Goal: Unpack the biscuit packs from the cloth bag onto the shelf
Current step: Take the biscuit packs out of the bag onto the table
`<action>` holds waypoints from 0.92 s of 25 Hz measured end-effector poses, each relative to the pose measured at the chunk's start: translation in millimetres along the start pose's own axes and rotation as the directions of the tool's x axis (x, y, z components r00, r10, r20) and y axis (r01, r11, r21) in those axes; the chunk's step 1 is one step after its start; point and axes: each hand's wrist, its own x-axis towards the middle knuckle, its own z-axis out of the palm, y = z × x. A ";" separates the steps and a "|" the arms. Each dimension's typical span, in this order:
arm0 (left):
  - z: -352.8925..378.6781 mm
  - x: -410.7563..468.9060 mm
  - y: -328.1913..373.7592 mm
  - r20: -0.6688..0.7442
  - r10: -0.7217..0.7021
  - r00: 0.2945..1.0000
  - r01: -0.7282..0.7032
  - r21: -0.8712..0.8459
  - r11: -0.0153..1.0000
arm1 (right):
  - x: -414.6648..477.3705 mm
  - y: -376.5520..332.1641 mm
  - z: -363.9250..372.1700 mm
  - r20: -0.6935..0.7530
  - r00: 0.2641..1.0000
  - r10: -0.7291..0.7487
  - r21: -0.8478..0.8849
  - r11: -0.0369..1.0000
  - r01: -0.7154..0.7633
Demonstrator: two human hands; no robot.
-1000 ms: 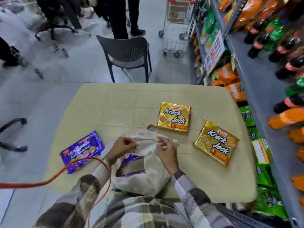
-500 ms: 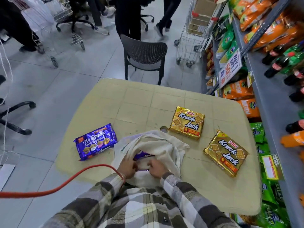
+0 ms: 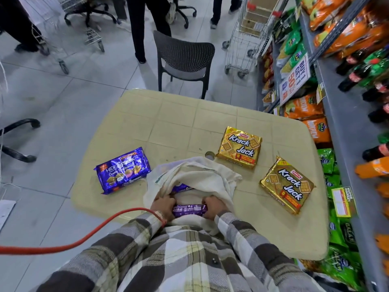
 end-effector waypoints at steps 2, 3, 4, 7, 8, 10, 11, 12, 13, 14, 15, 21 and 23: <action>-4.6 0.4 -3.8 -0.039 -0.002 0.999 -0.003 -0.128 0.992 | -4.0 1.9 1.8 -0.062 0.998 -0.030 0.021 0.999 0.031; -6.9 0.0 -6.5 -0.063 -0.009 0.998 -0.005 -0.215 0.977 | -5.3 4.0 2.2 -0.086 0.996 -0.035 0.044 0.998 0.039; -9.8 -1.5 -8.6 -0.086 -0.008 0.996 -0.018 -0.296 0.955 | -6.3 6.3 1.3 -0.109 0.994 -0.031 0.072 0.997 0.039; -10.7 -1.3 -13.7 -0.104 0.012 0.995 -0.058 -0.453 0.889 | -5.3 15.2 -0.6 -0.111 0.993 0.032 0.243 0.970 -0.005; -12.9 -2.5 -13.8 -0.096 0.002 0.995 -0.048 -0.486 0.873 | -4.9 18.7 -2.6 -0.087 0.994 0.059 0.324 0.946 -0.027; -17.3 -1.6 -16.1 -0.084 -0.016 0.996 -0.036 -0.585 0.810 | -3.4 26.4 -8.3 -0.032 0.994 0.108 0.426 0.901 -0.084; -16.9 0.5 -19.1 -0.084 -0.022 0.996 -0.035 -0.629 0.777 | -2.4 29.8 -9.1 -0.023 0.992 0.124 0.455 0.885 -0.100; -19.6 -0.5 -20.1 -0.086 -0.022 0.996 -0.040 -0.652 0.757 | -1.1 31.9 -9.2 -0.029 0.991 0.128 0.478 0.873 -0.099; -18.9 -0.2 -22.0 -0.093 -0.019 0.995 -0.048 -0.666 0.745 | 0.0 32.8 -8.1 -0.035 0.991 0.128 0.494 0.864 -0.094; -20.1 -2.5 -22.6 -0.104 -0.010 0.995 -0.063 -0.674 0.736 | 0.0 32.5 -7.4 -0.038 0.991 0.125 0.506 0.858 -0.089; -19.1 -3.0 -23.7 -0.111 -0.008 0.994 -0.071 -0.691 0.720 | 0.1 31.9 -5.8 -0.041 0.991 0.125 0.515 0.853 -0.086; -22.0 -8.4 -36.4 -0.152 0.035 0.988 -0.141 -0.768 0.624 | -2.1 30.9 -0.5 -0.138 0.990 0.041 0.652 0.756 0.059; -30.4 -13.1 -39.1 -0.153 0.060 0.986 -0.159 -0.794 0.587 | -8.6 28.1 -4.7 -0.188 0.982 0.032 0.704 0.701 0.112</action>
